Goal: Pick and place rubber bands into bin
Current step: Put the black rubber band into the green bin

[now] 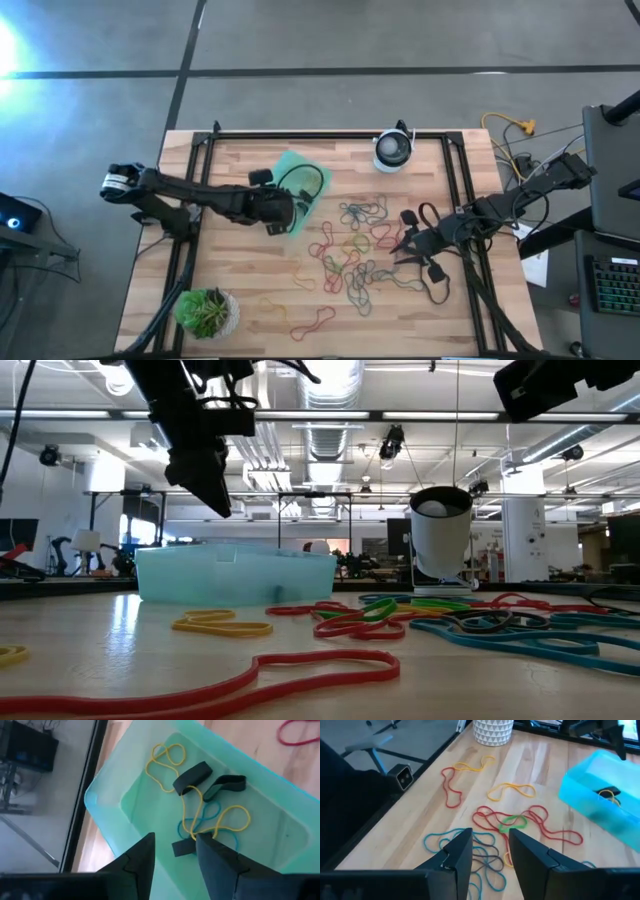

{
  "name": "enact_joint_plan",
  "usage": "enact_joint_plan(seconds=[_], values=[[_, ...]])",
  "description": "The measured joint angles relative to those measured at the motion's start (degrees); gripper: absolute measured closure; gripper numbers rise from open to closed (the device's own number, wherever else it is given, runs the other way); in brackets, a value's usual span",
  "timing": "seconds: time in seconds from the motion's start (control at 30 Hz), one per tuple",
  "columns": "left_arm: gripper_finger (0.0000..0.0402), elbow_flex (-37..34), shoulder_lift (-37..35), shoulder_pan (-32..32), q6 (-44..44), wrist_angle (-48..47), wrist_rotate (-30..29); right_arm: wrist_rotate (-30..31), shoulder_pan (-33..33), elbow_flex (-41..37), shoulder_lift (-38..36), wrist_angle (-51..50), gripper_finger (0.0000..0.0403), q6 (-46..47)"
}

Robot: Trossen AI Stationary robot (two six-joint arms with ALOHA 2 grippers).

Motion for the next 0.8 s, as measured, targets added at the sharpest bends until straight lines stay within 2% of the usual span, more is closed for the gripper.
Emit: enact_joint_plan(seconds=[0.13, 0.23, 0.7, 0.8], values=[[0.0273, 0.0, 0.0, 1.82, -1.03, -0.01, 5.34, 0.05, 0.0, -0.69, 0.0, -0.45, 0.0281, 2.41], [0.0273, 0.0, 0.0, 2.62, -0.8, 0.01, 6.94, 0.02, 0.0, -1.74, 0.0, -1.92, 0.0278, 5.24], [0.0273, 0.0, 0.0, 3.39, 0.83, -0.01, 7.38, -3.52, 0.04, -5.25, 0.61, -13.83, 0.0279, 27.0], [0.0273, 0.0, 0.0, 3.39, 0.82, -0.02, 7.38, -2.53, 0.04, -5.68, 1.46, -18.18, 0.028, 30.51]])
